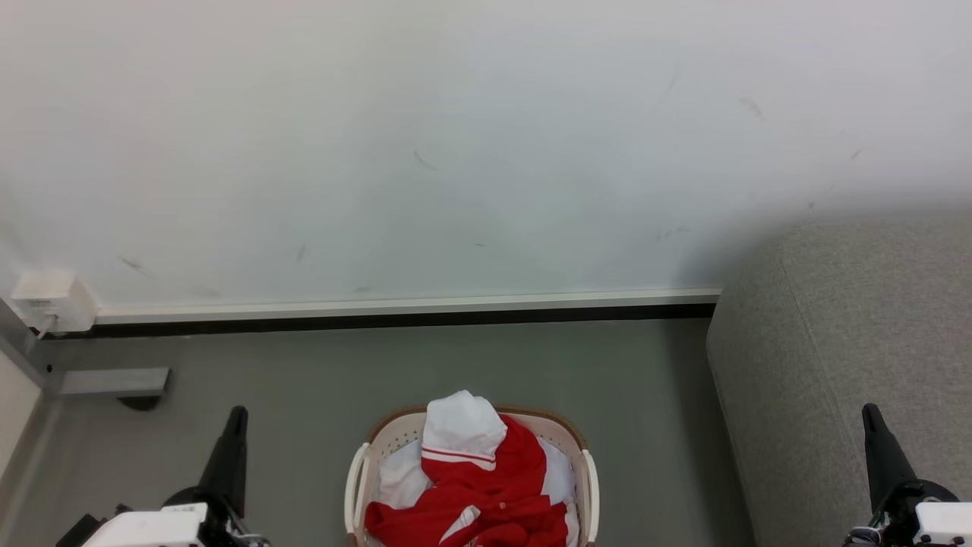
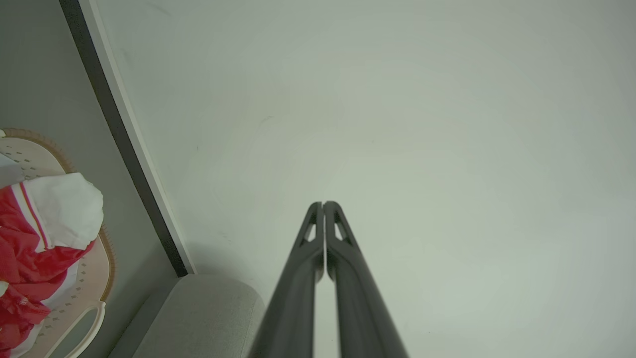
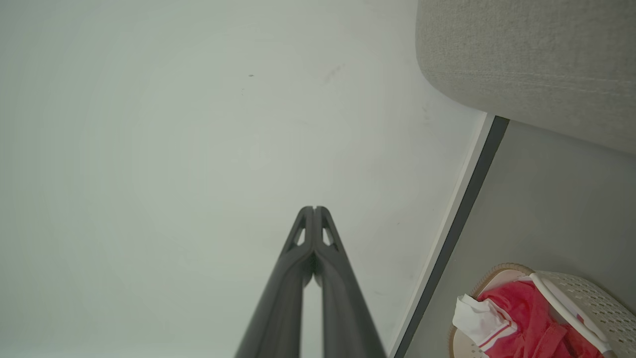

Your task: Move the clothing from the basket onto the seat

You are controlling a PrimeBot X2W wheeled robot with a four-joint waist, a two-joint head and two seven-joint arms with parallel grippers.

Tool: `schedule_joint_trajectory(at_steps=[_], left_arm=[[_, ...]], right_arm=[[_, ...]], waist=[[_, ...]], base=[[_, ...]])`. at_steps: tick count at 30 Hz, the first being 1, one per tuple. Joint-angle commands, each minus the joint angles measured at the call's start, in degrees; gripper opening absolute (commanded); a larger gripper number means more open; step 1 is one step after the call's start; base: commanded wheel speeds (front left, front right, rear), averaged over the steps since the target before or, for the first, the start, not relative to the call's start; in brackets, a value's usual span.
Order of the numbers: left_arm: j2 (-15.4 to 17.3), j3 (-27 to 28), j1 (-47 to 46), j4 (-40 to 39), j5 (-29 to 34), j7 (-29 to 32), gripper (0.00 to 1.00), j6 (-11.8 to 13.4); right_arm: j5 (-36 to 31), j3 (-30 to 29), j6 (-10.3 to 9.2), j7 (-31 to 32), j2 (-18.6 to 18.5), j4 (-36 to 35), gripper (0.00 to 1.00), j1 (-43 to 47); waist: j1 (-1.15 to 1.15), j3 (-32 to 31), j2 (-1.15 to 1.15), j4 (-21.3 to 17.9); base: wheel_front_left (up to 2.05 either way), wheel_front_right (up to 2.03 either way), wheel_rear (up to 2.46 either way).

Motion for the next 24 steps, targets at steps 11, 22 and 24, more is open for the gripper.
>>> schedule_joint_trajectory(at_steps=[11, 22, 24], left_arm=[[0.35, 0.06, -0.47, -0.19, -0.86, 0.22, 0.00, 0.06], [-0.26, -0.06, 0.71, 0.91, 0.11, -0.06, 1.00, -0.01], [-0.39, -0.24, 1.20, 1.34, 0.25, -0.39, 1.00, 0.00]], right_arm=[[0.11, -0.15, -0.13, 0.11, -0.30, -0.16, 0.00, -0.70], [-0.01, 0.11, 0.00, -0.07, 0.37, 0.97, 1.00, 0.60], [-0.19, 0.42, 0.00, -0.40, 0.62, 1.35, 1.00, 1.09]], waist=[[0.00, 0.00, 0.00, 0.00], [0.00, 0.00, 0.00, 0.00], [0.00, 0.02, 0.00, 0.01]], base=[[0.00, 0.00, 0.00], [0.00, 0.00, 0.00], [0.00, 0.00, 0.00]])
